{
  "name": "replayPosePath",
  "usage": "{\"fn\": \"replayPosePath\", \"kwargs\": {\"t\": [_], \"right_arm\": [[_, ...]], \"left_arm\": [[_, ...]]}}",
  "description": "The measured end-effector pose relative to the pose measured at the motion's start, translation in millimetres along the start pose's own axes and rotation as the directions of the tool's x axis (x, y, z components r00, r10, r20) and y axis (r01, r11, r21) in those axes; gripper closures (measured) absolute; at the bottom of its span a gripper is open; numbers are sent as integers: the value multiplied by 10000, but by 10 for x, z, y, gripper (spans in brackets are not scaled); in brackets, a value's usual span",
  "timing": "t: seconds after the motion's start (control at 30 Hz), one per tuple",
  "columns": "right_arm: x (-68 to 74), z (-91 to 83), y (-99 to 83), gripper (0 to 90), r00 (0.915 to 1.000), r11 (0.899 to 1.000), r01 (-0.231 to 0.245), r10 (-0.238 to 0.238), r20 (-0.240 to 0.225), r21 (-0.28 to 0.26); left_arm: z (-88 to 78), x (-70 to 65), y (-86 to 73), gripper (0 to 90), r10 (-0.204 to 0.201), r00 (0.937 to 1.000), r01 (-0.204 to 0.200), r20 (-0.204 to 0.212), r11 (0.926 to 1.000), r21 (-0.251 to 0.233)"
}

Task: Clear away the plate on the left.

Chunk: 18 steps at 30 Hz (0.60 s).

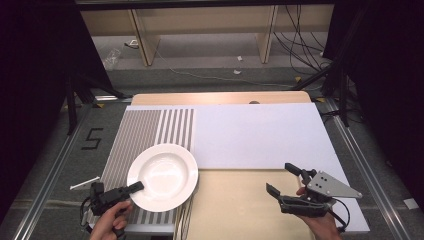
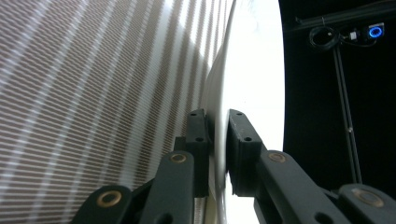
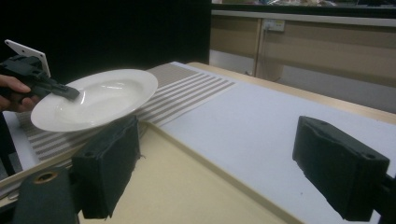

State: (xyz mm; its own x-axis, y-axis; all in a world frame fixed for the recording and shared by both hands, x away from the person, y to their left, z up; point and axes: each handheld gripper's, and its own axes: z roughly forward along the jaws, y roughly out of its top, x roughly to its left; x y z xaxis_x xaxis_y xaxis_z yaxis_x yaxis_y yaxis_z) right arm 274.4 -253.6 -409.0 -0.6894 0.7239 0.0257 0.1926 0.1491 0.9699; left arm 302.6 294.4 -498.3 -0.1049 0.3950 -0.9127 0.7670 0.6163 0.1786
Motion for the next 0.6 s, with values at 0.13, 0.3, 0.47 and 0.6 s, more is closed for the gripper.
{"fn": "replayPosePath", "kwargs": {"t": [0.13,0.3,0.47,0.6], "right_arm": [[-5,-3,-1,158,10000,10000,17,-17,2,11],[-3,3,-3,158,10000,10000,-13,13,9,17],[-2,5,-4,158,10000,10000,-23,23,20,19],[-1,7,-6,158,10000,10000,-49,49,14,24]], "left_arm": [[45,-54,-44,800,127,9998,-131,135,9996,239],[121,-104,-104,800,171,9989,-196,425,9981,592],[186,-154,-168,800,310,9982,-354,522,9957,856],[252,-209,-223,800,429,9971,-498,626,9922,1143]]}}
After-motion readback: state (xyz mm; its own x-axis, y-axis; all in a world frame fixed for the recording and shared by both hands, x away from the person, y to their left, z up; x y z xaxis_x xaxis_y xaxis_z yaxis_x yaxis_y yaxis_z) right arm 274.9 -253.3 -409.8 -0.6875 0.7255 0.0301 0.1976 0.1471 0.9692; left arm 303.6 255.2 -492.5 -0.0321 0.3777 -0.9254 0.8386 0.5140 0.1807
